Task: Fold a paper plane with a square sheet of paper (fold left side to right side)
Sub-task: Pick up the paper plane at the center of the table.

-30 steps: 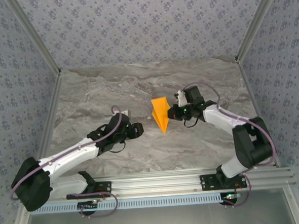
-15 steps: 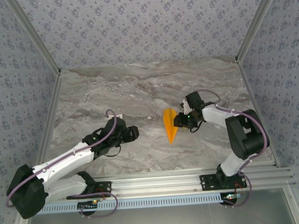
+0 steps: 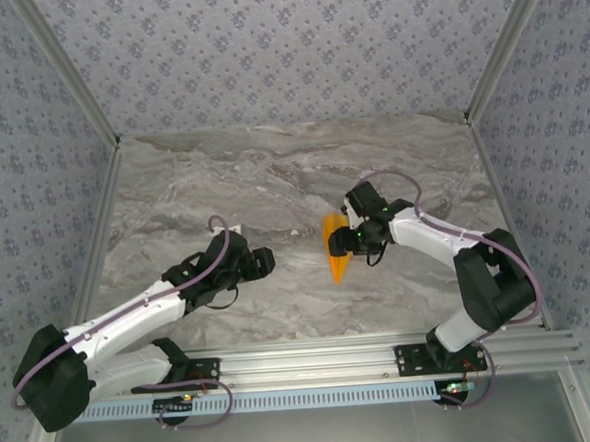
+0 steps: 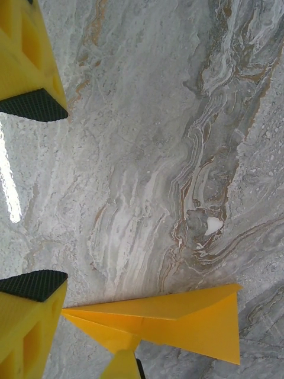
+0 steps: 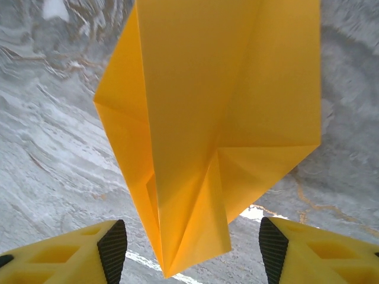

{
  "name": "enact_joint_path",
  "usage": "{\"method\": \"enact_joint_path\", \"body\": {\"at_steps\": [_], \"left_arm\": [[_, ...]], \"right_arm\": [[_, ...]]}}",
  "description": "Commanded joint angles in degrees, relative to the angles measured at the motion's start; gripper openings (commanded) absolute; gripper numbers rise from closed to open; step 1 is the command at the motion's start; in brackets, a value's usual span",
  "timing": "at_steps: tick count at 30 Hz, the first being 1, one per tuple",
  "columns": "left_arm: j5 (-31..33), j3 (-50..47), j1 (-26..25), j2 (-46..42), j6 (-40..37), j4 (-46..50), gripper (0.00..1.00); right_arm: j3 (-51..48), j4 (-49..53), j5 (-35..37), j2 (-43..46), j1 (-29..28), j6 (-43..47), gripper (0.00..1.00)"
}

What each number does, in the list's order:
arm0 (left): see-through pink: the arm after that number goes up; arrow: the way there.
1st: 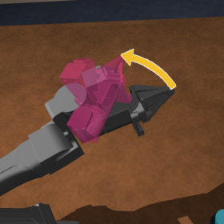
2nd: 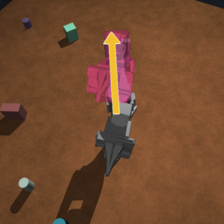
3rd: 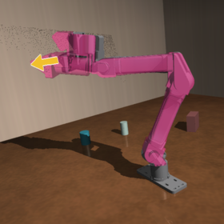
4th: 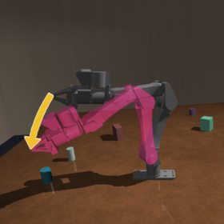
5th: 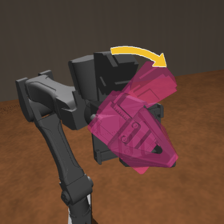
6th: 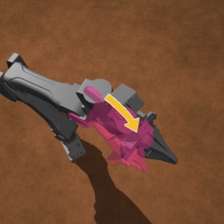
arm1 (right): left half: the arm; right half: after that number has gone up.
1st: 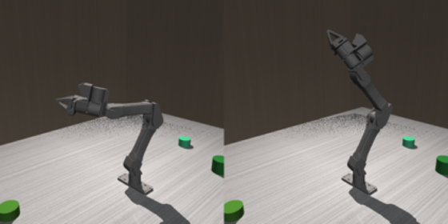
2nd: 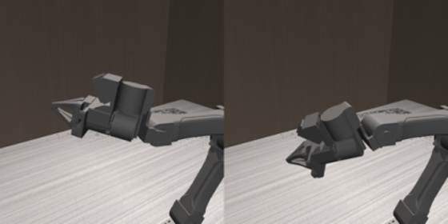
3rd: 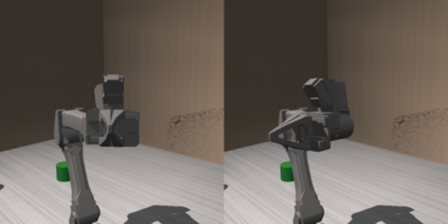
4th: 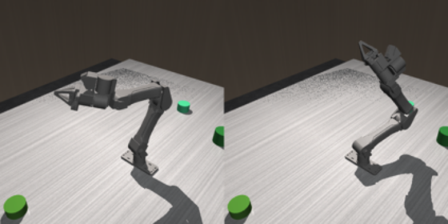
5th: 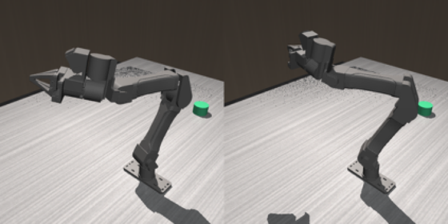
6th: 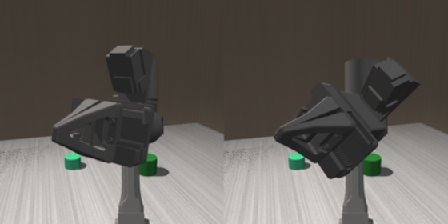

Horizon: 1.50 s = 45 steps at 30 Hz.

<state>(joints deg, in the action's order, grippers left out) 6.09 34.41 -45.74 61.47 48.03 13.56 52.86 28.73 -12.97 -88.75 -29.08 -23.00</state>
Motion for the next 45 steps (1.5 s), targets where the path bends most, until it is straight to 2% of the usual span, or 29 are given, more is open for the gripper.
{"method": "enact_joint_path", "body": {"at_steps": [1,4,8,15,29,36,40,45], "left_arm": [[0.9,-0.5,0.3,-1.9,-0.4,0.5,0.70],[1.1,-0.8,0.3,-2.2,-0.3,0.5,0.70],[1.1,-1.1,0.3,-2.5,-0.2,0.6,0.70],[1.2,-1.4,0.3,-2.9,-0.2,1.0,0.71],[1.3,-2.3,0.2,-2.9,-0.1,0.8,0.72],[1.5,-2.4,0.4,-4.1,-0.7,1.6,0.72],[1.3,-2.5,0.3,-6.7,-2.0,1.9,0.83],[-0.1,-3.0,0.4,-10.7,-4.6,1.8,0.98]], "right_arm": [[1.4,2.2,1.3,-1.3,-1.0,-1.7,0.66],[1.5,1.5,0.7,-2.1,-1.8,-2.0,0.63],[2.6,1.3,0.9,-4.2,-2.6,-2.3,0.50],[4.6,1.4,2.2,-7.4,-4.0,-2.4,0.37],[9.9,4.1,6.9,-16.9,-7.6,-2.0,0.25],[12.6,5.4,7.2,-15.4,-5.7,-1.6,0.11],[20.2,10.2,7.5,-16.7,-2.5,0.0,0.10],[35.0,17.1,11.9,-25.9,1.8,0.7,0.10]]}}
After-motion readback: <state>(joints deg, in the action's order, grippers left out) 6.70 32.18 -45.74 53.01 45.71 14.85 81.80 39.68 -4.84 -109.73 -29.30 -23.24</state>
